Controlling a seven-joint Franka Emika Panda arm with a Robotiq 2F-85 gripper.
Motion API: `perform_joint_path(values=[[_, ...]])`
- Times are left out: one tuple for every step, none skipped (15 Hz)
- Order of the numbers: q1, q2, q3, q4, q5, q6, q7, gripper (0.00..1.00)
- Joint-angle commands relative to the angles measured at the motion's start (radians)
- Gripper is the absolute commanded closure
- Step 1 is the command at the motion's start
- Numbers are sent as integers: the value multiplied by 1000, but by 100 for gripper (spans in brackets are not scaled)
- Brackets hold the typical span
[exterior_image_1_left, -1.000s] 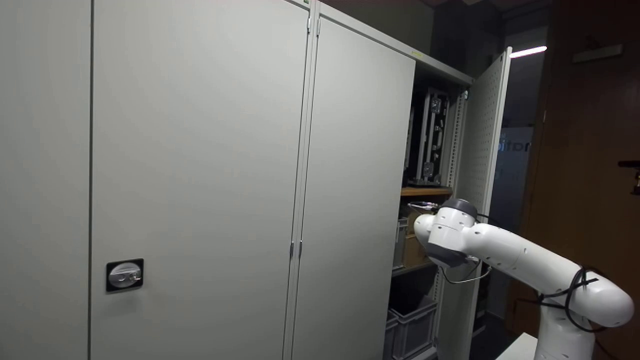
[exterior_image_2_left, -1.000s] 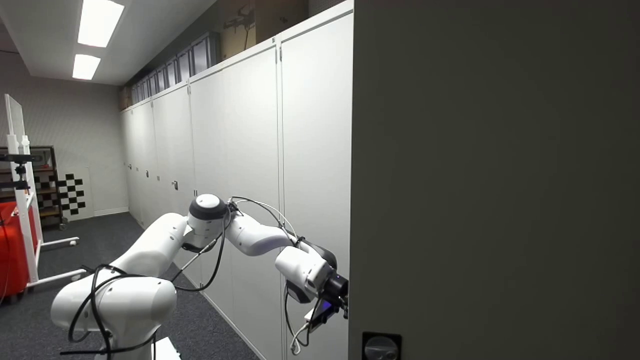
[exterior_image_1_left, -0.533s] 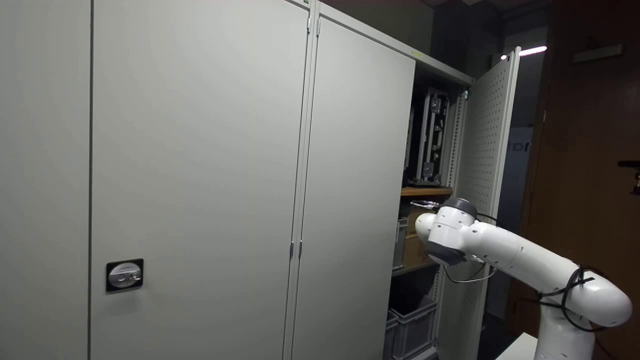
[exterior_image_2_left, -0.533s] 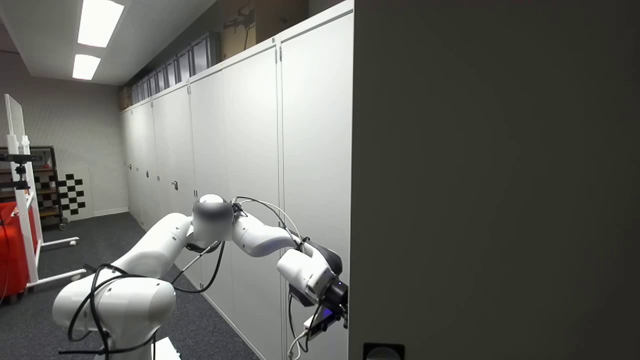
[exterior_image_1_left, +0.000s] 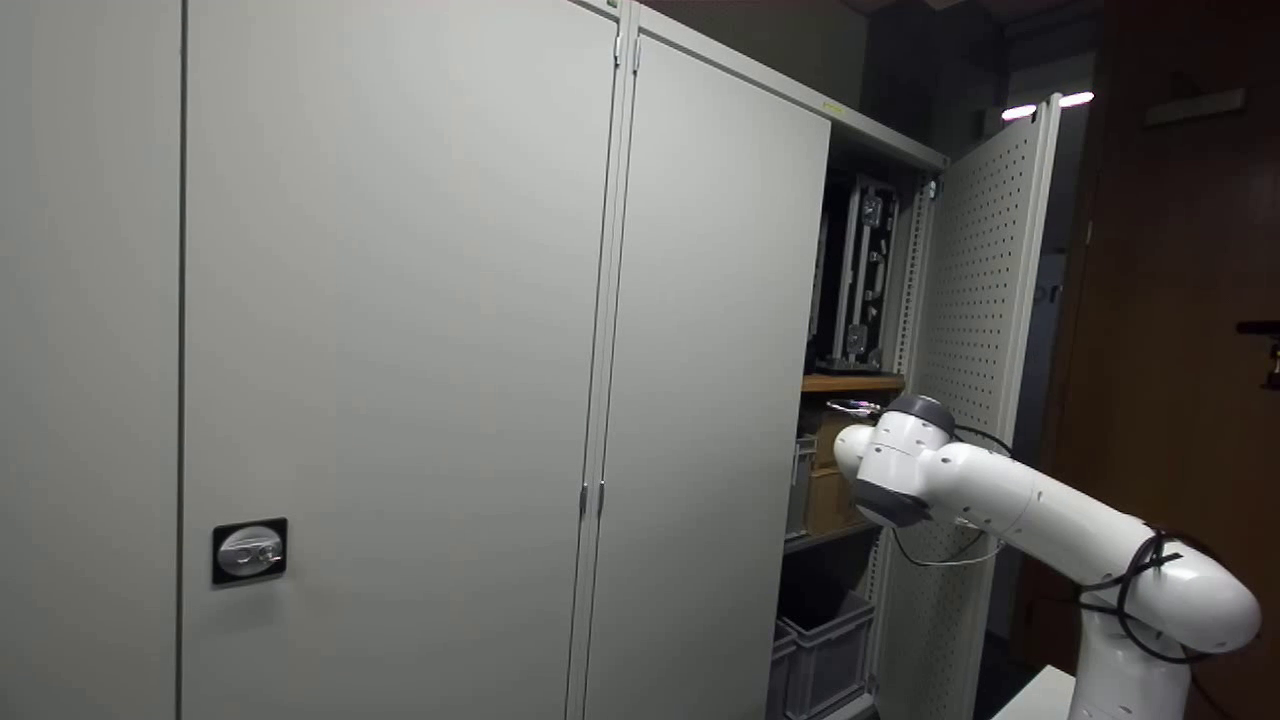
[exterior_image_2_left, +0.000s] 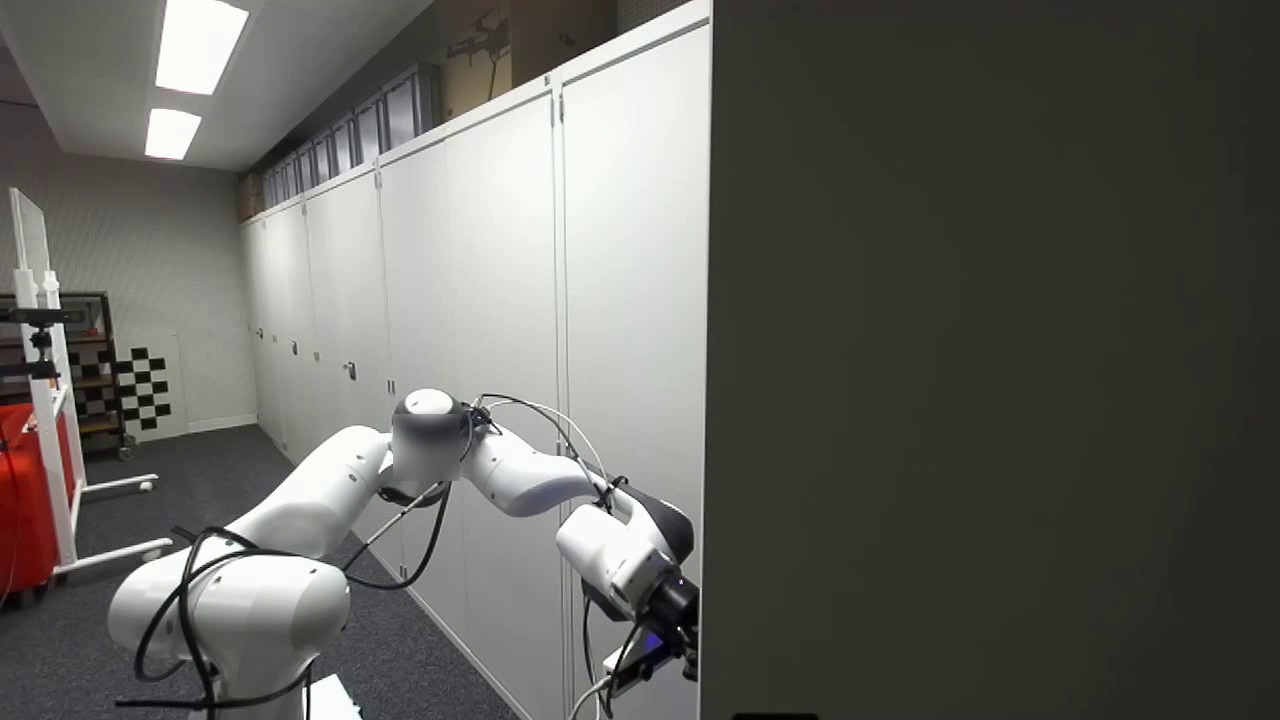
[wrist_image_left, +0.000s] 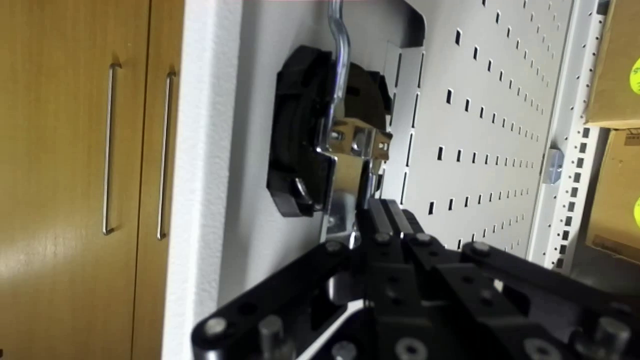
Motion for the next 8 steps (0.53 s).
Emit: perform_joint_path(values=[[-38, 10, -28, 22, 61, 0, -82, 100], [-42, 11, -30, 23, 68, 0, -90, 100], [-47, 13, -31, 24, 75, 0, -96, 100], [-51, 12, -32, 25, 78, 0, -103, 100], [-56, 14, -33, 28, 78, 0, -106, 100], [-60, 16, -34, 30, 78, 0, -105, 100], [-66, 16, -33, 31, 77, 0, -107, 100], [-71, 21, -35, 34, 77, 0, -104, 100]])
